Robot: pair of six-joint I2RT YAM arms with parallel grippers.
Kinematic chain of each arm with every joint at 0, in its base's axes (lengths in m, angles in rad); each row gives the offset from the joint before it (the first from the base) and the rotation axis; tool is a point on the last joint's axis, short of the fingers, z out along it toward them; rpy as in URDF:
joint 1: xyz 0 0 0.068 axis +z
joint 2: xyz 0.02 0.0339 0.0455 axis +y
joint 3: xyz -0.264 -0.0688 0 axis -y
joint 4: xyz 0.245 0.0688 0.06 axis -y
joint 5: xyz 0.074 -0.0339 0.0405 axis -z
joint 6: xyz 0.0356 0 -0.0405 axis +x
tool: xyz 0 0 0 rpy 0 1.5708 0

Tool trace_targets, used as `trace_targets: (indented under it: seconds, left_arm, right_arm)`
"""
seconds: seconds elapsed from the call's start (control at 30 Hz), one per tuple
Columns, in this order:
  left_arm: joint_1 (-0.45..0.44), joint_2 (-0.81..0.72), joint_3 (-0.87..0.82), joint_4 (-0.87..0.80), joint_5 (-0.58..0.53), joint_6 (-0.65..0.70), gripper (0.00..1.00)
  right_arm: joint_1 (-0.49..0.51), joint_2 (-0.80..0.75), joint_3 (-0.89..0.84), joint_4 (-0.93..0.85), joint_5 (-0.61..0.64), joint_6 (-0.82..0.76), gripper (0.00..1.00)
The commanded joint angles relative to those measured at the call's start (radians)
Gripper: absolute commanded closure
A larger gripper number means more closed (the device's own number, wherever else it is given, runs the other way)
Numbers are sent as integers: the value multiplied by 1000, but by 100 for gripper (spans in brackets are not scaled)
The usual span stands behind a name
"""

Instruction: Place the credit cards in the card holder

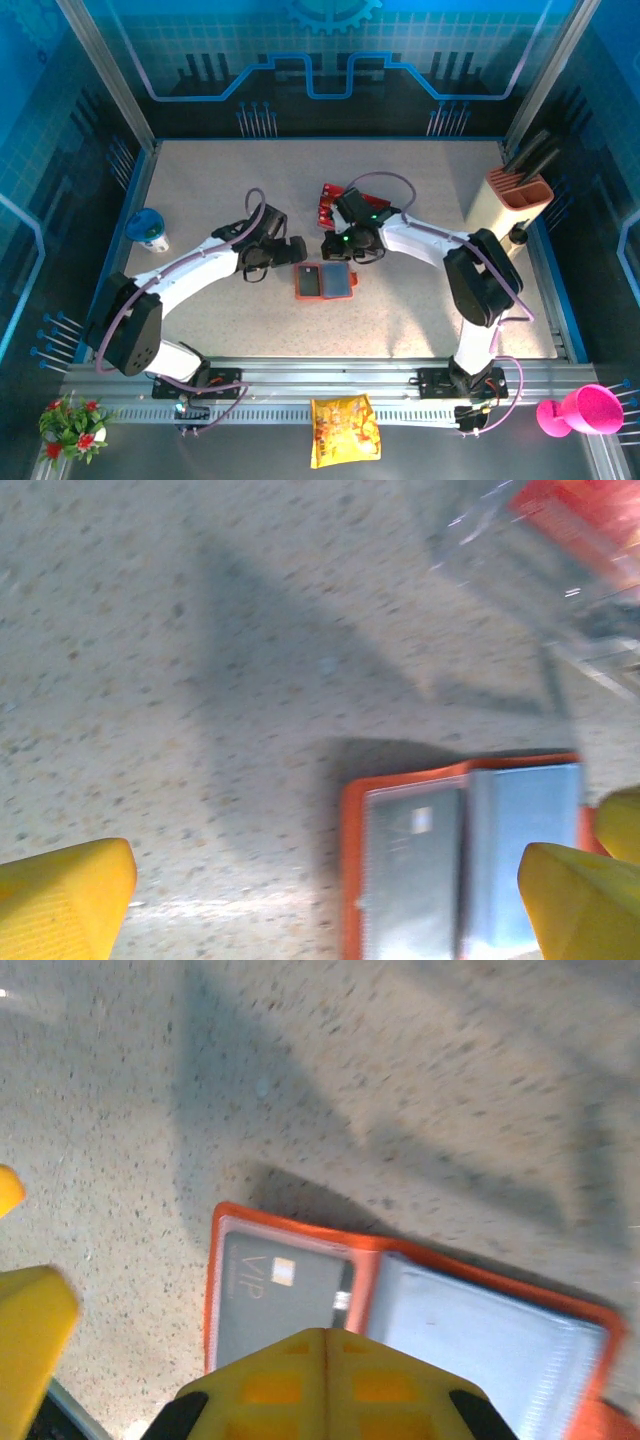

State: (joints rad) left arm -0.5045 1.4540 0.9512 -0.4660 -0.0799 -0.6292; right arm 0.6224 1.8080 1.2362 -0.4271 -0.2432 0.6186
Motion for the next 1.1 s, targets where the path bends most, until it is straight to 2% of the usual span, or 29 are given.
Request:
trace_targets:
  seconds: [0.0,0.2,0.43,1.07]
  left_arm:
    - [-17,15,50,-3,80,-11,1]
    - [-108,82,87,17,72,-25,1]
    - [-194,144,67,58,45,-33,1]
    - [-226,230,54,32,-33,9,1]
  right_arm:
    - [-29,-20,-28,-57,25,-51,100]
    - [-56,-13,-38,-80,12,-116,100]
    - [-74,-2,-68,-72,-5,-123,100]
    - [-67,80,-93,-19,-47,-104,100]
